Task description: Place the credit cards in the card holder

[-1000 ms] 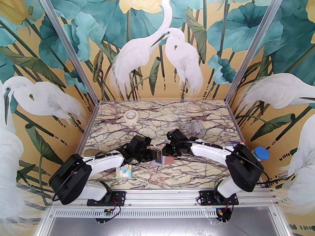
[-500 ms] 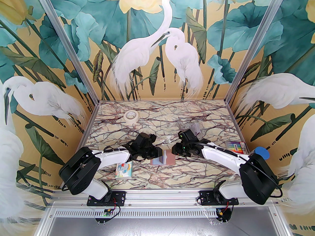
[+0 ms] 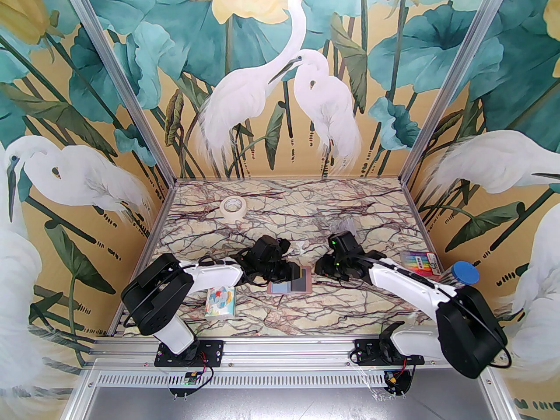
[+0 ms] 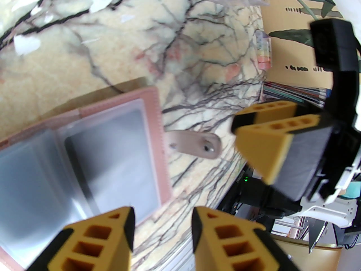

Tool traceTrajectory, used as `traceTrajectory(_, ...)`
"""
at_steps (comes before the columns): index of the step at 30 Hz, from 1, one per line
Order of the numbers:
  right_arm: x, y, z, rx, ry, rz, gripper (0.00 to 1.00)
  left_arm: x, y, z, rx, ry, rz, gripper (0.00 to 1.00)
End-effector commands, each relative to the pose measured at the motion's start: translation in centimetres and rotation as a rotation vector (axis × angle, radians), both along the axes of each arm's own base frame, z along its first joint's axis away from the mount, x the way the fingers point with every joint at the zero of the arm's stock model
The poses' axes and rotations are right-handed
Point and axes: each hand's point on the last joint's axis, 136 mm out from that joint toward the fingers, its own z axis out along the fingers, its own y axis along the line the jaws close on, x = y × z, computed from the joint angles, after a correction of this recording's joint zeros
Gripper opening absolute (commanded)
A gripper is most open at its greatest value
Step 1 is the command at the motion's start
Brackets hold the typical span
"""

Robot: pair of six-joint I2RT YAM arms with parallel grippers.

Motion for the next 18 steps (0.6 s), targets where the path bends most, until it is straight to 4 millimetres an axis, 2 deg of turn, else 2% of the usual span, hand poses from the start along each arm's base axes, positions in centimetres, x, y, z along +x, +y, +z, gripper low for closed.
traceTrajectory(1,-0.5,0.0,0.7,0.019,-0.032,0.035,0.30,0.5,-0.5,0.8,-0.009,-0.021,0.007,0.39)
traceTrajectory(7,-0.6,0.1,2.2,0.039,-0.081,0.058,0.30,0.7,1.2,1.3,0.057,-0.067,0.050,0.39)
traceTrajectory(13,-0.6,-0.5,3.2,0.029,-0.156,0.064,0.30,-0.1,3.8,1.6,0.100,-0.103,0.105,0.40)
traceTrajectory(18,-0.4,-1.4,4.6,0.010,-0.232,0.044,0.30,-0.6,6.2,3.3,0.140,-0.151,0.140,0.46)
